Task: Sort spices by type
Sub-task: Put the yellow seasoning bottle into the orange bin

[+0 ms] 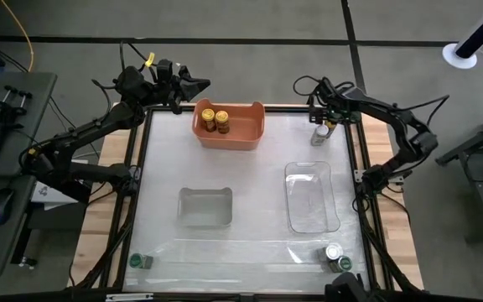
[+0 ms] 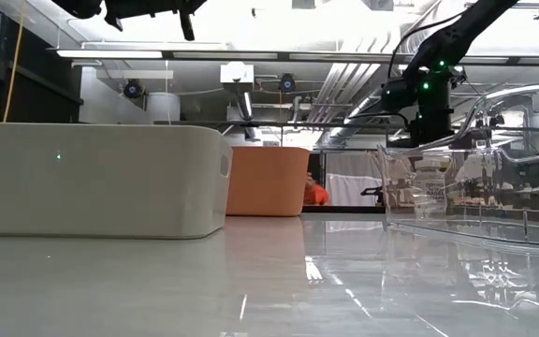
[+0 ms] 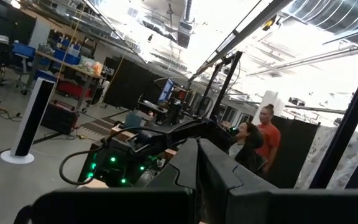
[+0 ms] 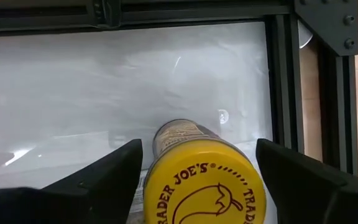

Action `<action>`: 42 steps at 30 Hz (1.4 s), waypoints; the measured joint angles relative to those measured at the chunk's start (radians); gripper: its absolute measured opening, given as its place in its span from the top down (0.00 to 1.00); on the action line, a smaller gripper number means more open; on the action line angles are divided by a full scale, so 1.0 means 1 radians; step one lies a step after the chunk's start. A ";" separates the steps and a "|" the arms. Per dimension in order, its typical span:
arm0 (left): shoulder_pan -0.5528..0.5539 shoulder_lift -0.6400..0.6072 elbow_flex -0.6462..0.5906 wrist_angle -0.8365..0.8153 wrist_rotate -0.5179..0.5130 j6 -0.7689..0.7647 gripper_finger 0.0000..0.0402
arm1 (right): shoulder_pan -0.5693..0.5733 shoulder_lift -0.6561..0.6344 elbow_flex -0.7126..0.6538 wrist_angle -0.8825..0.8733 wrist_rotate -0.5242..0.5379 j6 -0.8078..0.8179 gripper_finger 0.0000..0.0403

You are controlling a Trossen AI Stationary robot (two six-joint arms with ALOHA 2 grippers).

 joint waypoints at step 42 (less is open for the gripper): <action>0.005 0.000 0.000 -0.052 -0.005 0.001 1.00 | 0.503 0.405 0.769 0.111 -0.117 -0.312 0.47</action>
